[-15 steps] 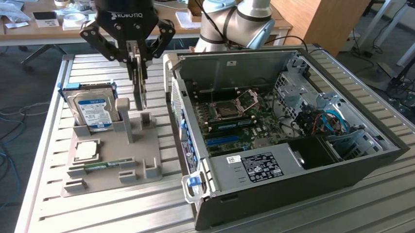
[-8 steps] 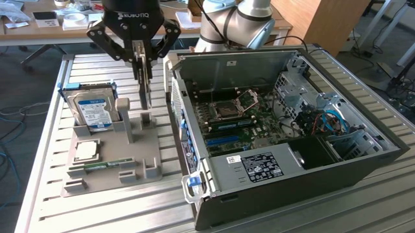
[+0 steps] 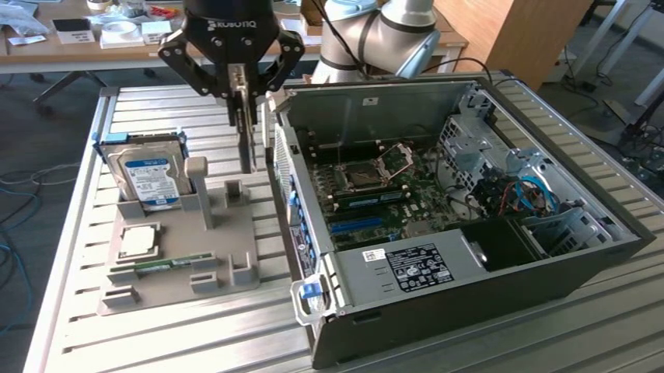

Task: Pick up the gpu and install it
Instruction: 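Pick up the gpu and move the gpu toward the slot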

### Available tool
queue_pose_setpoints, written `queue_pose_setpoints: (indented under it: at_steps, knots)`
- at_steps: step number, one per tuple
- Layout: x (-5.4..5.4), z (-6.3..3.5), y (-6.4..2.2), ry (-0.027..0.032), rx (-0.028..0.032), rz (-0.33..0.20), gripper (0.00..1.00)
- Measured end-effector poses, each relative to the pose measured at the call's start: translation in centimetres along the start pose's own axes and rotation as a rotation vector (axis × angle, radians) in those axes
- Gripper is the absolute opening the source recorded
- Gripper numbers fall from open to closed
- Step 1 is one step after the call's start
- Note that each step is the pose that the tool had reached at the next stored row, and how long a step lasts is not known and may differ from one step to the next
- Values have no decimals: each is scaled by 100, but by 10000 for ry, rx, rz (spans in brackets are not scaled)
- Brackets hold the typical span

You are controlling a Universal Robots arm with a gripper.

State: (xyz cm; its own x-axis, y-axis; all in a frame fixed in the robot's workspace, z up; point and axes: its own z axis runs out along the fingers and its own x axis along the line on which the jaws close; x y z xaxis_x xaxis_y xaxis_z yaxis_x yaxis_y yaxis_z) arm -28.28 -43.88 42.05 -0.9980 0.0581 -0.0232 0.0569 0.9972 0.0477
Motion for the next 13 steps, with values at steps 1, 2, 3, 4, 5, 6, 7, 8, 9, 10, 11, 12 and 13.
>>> queue_pose_setpoints:
  at_steps: [1, 2, 3, 4, 5, 6, 7, 8, 9, 10, 11, 12, 13]
  knots:
    - [-24, 1, 2, 0, -4, 1, 27]
    - [-50, 2, 3, -1, -8, 2, 27]
    - [-78, 2, 5, 0, -12, 1, 27]
    - [-103, 3, 7, 0, -16, 2, 27]
    - [-129, 4, 8, 0, -23, 2, 27]
    - [-155, 4, 9, 1, -29, 1, 27]
    - [-182, 5, 11, 1, -38, 1, 27]
    - [-209, 6, 12, 2, -45, 1, 27]
    - [-237, 6, 14, 2, -52, 2, 27]
    - [-264, 7, 16, 3, -57, 2, 27]
    - [-292, 8, 17, 3, -62, 3, 27]
    - [-322, 9, 19, 3, -67, 4, 27]
    - [-353, 9, 21, 4, -72, 3, 27]
